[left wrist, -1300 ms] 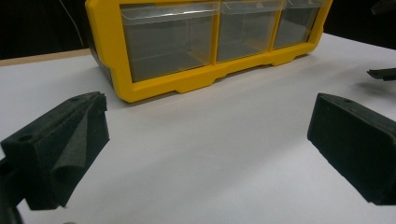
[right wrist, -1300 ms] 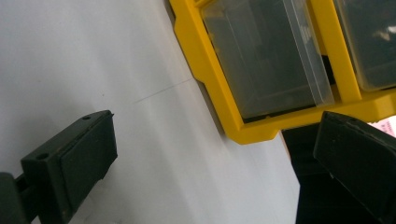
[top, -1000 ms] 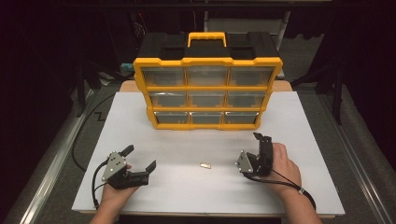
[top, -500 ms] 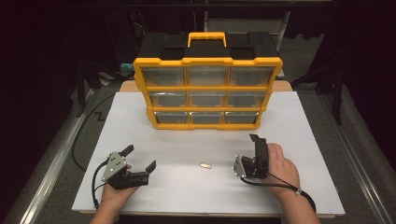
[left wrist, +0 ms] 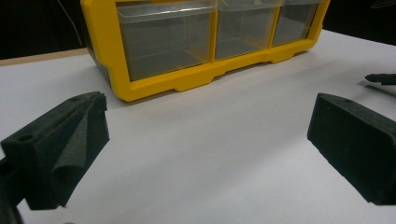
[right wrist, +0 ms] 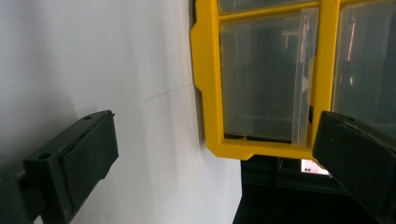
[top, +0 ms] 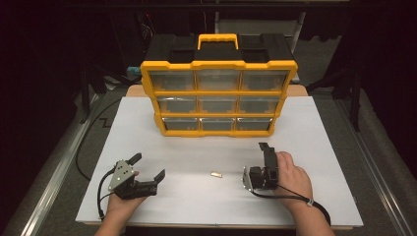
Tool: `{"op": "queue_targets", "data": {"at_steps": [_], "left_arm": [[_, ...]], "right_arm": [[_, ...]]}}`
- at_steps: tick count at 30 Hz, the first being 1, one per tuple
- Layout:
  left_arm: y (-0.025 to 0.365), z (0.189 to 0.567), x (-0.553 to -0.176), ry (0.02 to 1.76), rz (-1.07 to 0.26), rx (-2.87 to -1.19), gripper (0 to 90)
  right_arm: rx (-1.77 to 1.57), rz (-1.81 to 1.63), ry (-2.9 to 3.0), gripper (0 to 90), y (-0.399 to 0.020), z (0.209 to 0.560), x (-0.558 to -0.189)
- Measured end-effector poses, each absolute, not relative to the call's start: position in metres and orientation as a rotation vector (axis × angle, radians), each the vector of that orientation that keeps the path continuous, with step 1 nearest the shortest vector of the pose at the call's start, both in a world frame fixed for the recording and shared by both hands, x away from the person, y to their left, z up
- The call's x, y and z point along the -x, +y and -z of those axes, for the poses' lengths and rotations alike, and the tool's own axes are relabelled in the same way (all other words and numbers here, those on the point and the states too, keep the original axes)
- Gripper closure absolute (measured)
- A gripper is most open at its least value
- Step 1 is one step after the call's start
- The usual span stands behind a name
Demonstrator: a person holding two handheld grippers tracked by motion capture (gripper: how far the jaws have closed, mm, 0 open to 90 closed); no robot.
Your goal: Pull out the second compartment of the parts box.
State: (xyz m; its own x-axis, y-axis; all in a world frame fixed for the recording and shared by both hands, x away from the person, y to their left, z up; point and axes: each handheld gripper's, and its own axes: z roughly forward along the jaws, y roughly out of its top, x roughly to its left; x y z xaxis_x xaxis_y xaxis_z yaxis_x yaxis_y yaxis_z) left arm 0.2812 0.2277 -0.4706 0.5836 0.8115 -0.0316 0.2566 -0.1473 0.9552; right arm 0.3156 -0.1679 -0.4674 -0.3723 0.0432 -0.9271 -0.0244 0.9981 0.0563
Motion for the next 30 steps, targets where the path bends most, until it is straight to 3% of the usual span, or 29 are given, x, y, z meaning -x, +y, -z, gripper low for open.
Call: {"op": "queue_targets", "data": {"at_steps": [17,30], "left_arm": [[0.23,0.471,-0.282,0.884,-0.637,-1.693,0.3],[0.228,0.473,-0.285,0.882,-0.602,-1.711,0.3]], "right_arm": [[0.021,-0.08,1.901,19.1,-0.147,0.475,-0.32],[0.019,-0.141,1.8,30.3,-0.117,0.455,-0.326]]}}
